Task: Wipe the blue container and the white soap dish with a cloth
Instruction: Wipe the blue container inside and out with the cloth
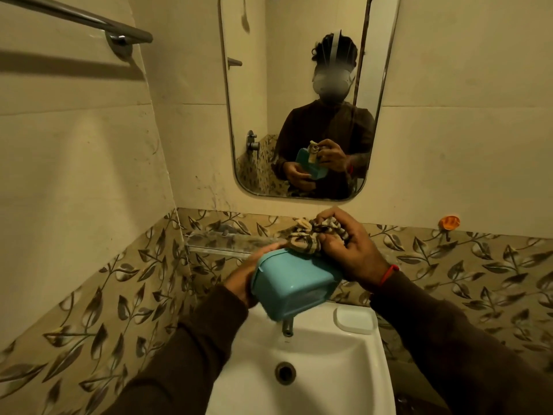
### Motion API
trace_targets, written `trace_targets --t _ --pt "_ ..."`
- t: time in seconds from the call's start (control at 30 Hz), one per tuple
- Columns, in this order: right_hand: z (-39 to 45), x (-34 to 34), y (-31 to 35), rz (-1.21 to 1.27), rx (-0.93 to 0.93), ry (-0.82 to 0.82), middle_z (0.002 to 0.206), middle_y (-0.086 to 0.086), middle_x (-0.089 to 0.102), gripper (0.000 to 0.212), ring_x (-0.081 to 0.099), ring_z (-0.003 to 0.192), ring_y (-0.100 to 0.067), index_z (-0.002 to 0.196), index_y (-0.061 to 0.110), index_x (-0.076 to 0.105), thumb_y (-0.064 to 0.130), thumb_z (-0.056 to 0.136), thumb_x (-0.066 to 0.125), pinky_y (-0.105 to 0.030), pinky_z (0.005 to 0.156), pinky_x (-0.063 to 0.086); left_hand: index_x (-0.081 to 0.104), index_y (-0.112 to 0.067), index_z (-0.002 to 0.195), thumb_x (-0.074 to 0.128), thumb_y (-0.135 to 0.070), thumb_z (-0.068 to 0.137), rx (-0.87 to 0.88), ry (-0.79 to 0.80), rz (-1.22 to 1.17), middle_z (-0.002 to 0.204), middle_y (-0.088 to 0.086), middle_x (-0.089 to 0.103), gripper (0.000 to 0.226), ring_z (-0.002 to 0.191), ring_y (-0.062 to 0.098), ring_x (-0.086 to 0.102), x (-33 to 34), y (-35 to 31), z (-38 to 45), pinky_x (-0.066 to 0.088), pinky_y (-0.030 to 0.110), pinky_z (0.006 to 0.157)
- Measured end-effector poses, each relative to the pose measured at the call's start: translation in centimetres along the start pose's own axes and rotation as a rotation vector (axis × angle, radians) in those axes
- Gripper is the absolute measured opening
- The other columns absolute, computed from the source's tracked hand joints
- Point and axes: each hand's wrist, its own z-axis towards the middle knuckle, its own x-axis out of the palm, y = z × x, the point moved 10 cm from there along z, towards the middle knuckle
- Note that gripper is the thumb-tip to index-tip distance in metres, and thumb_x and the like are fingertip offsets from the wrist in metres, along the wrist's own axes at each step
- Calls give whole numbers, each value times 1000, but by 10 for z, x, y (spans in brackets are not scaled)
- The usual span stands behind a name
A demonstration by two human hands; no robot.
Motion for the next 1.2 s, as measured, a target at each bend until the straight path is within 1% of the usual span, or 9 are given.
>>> trace_targets --t 0.1,0.23,0.47,0.57,0.63,0.73,0.93,1.03,1.2 --pt "0 -19 -4 -139 30 -53 93 10 67 16 65 88 -9 97 33 59 35 81 58 -24 75 54 75 -25 96 52 -51 98 88 -87 192 119 13 70 35 109 32 68 -10 -24 1 59 47 87" --pt "2 -28 -5 -158 49 -155 93 4 68 18 66 86 -13 96 30 57 37 80 58 -37 75 60 71 -21 90 44 -72 88 384 -246 415 94 7 78 57 84 12 76 -2 -40 -8 61 24 65" --pt "-14 27 16 -663 -163 -27 134 -1 58 60 54 120 -15 142 27 44 34 84 57 -41 98 51 61 -19 63 46 -59 95 594 -710 318 61 2 65 53 56 15 65 -22 -50 -21 53 34 56" --pt "-30 52 26 -745 -363 -10 136 -6 56 49 49 129 -23 138 20 52 37 93 54 -38 106 45 64 -20 64 46 -53 100 547 -679 155 65 6 68 52 68 32 70 -26 -43 -15 58 45 66" --pt "-34 57 26 -803 -404 24 134 -5 57 45 51 127 -22 133 23 55 46 95 49 -32 104 44 63 -21 64 46 -54 99 583 -646 169 60 -1 68 51 65 25 71 -23 -43 -16 59 42 63" --pt "-20 23 8 -798 -233 -55 127 -11 61 49 59 114 -27 126 16 60 44 85 58 -42 93 53 65 -21 75 44 -64 87 647 -671 244 69 -1 73 50 68 14 74 -17 -42 -27 61 31 56" --pt "-17 -36 -44 39 178 -349 101 -6 70 20 68 90 -23 113 18 64 20 95 56 -37 71 57 73 -18 92 49 -58 96 575 -609 -295 94 13 80 47 87 32 78 -25 -40 -27 65 47 69" --pt "-17 -19 -54 688 220 -417 115 -14 65 36 65 98 -28 129 6 54 25 98 55 -37 73 57 74 -14 101 46 -57 99 561 -547 -346 102 16 78 51 94 35 76 -15 -50 -21 64 44 73" --pt "10 -21 -15 769 107 -386 126 -19 62 49 64 111 -30 134 -2 49 29 97 58 -38 82 56 79 -25 102 50 -59 93 445 -390 -467 109 15 77 46 90 29 75 4 -29 -8 63 39 68"
